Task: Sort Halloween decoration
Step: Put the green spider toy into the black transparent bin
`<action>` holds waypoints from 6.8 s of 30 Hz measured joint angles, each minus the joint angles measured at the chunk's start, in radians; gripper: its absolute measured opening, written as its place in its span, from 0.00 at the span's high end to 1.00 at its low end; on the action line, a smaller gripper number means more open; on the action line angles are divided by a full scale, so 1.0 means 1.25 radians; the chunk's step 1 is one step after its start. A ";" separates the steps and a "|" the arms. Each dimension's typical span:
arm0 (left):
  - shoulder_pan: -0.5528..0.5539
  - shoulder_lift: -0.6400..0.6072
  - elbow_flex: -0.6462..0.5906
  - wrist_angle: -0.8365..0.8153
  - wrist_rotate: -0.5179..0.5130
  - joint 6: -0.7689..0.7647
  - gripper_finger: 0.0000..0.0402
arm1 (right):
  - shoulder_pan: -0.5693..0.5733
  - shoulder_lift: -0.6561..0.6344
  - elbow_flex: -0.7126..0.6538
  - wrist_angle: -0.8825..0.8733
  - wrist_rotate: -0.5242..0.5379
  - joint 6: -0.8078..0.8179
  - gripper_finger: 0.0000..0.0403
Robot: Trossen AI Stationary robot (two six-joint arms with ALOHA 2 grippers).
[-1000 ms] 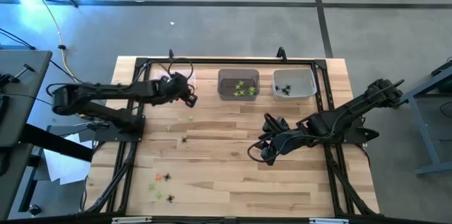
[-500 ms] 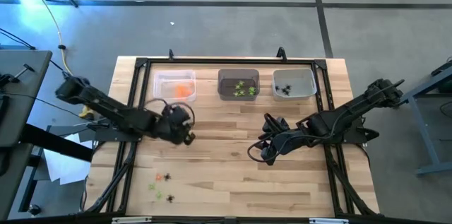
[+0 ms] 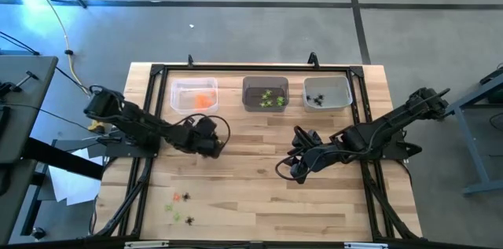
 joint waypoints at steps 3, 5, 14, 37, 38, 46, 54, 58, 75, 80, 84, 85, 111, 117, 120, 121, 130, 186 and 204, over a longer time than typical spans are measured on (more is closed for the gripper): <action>0.028 0.014 0.000 0.000 0.038 0.000 0.59 | 0.000 0.000 0.000 0.000 0.000 0.000 0.57; 0.043 0.027 0.000 0.004 0.060 0.000 0.58 | 0.000 0.000 0.000 0.000 0.000 0.000 0.57; 0.074 0.083 0.004 0.032 0.080 -0.002 0.56 | 0.000 0.000 0.000 0.000 0.000 0.000 0.57; 0.086 0.101 0.003 0.085 0.107 0.002 0.99 | 0.000 0.000 0.000 0.000 0.000 0.000 0.57; 0.086 0.101 0.002 0.089 0.107 0.009 0.99 | 0.000 0.000 0.000 0.000 0.000 0.000 0.57; 0.079 0.096 0.007 0.100 0.096 0.015 1.00 | 0.000 0.000 0.000 0.000 0.000 0.000 0.57; 0.065 0.084 0.072 0.036 0.084 0.036 1.00 | 0.000 0.000 0.000 0.000 0.000 0.000 0.57; 0.061 0.070 0.108 0.018 0.069 0.064 1.00 | 0.000 0.000 0.000 0.000 0.000 0.000 0.57; 0.175 0.082 0.313 0.156 0.055 0.427 1.00 | 0.000 0.000 0.000 0.000 0.000 0.000 0.57; 0.255 0.151 0.377 0.223 0.117 0.535 1.00 | 0.000 0.000 0.000 -0.001 0.000 0.000 0.57; 0.316 0.217 0.437 0.231 0.158 0.578 1.00 | 0.000 0.000 0.000 -0.001 0.000 0.000 0.57; 0.331 0.233 0.451 0.229 0.170 0.583 1.00 | 0.000 0.000 0.000 0.000 0.000 0.000 0.57; 0.413 0.353 0.566 0.219 0.264 0.609 0.97 | 0.000 0.000 0.000 0.000 0.000 0.000 0.57; 0.413 0.353 0.566 0.197 0.263 0.603 0.82 | 0.000 0.000 0.000 0.000 0.000 0.000 0.57; 0.413 0.353 0.566 0.195 0.262 0.609 0.73 | 0.000 0.000 0.000 0.000 0.000 0.000 0.57; 0.413 0.353 0.566 0.195 0.262 0.609 0.71 | 0.000 0.000 0.000 0.000 0.000 0.000 0.57; 0.413 0.353 0.566 0.197 0.268 0.609 0.61 | 0.000 0.000 0.000 0.000 0.000 0.000 0.57; -0.155 -0.354 -0.142 -0.127 0.152 -0.413 0.63 | 0.000 0.000 0.000 0.000 0.000 0.000 0.57; -0.155 -0.251 -0.142 -0.217 0.232 -0.616 0.63 | 0.000 0.000 0.000 0.000 0.000 0.000 0.57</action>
